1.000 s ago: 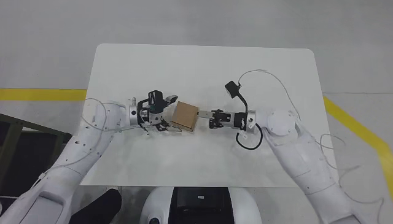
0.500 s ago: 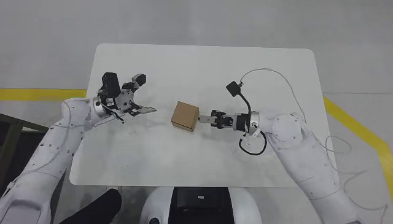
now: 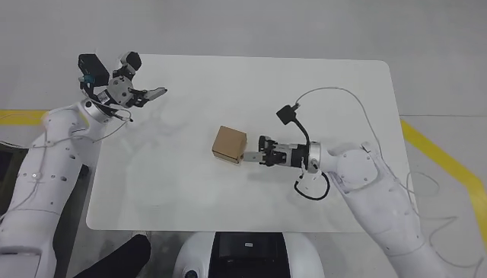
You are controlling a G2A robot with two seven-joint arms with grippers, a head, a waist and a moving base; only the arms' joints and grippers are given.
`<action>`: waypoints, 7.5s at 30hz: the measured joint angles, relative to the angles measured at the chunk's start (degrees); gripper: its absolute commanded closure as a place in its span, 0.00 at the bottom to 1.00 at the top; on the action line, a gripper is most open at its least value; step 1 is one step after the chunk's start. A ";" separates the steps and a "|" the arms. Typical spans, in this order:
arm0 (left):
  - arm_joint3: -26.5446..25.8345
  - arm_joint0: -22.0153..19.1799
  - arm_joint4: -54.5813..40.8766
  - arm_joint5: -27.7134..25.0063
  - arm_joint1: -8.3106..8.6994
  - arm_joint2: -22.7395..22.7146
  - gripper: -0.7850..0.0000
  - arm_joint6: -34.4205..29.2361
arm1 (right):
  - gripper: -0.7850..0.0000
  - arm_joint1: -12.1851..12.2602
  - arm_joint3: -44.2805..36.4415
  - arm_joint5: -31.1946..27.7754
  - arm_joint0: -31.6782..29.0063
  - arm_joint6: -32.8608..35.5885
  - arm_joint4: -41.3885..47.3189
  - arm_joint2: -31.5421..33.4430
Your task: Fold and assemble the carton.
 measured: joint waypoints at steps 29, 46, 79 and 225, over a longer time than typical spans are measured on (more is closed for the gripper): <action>-0.13 0.36 -1.43 0.27 0.11 -0.84 0.00 -1.42 | 0.00 -3.10 5.79 6.95 6.66 2.65 4.00 -14.68; -0.13 0.36 -1.43 0.27 0.11 -0.84 0.00 -1.42 | 0.00 -2.67 9.36 8.08 9.91 -2.79 -3.49 -10.94; -0.13 0.36 -1.43 0.27 0.11 -0.84 0.00 -1.42 | 0.00 -2.05 5.79 1.02 8.53 -21.51 -52.04 -14.85; -0.13 0.36 -1.43 0.27 0.11 -0.84 0.00 -1.42 | 0.69 -0.01 -2.05 3.85 -3.98 -21.44 -52.36 -2.81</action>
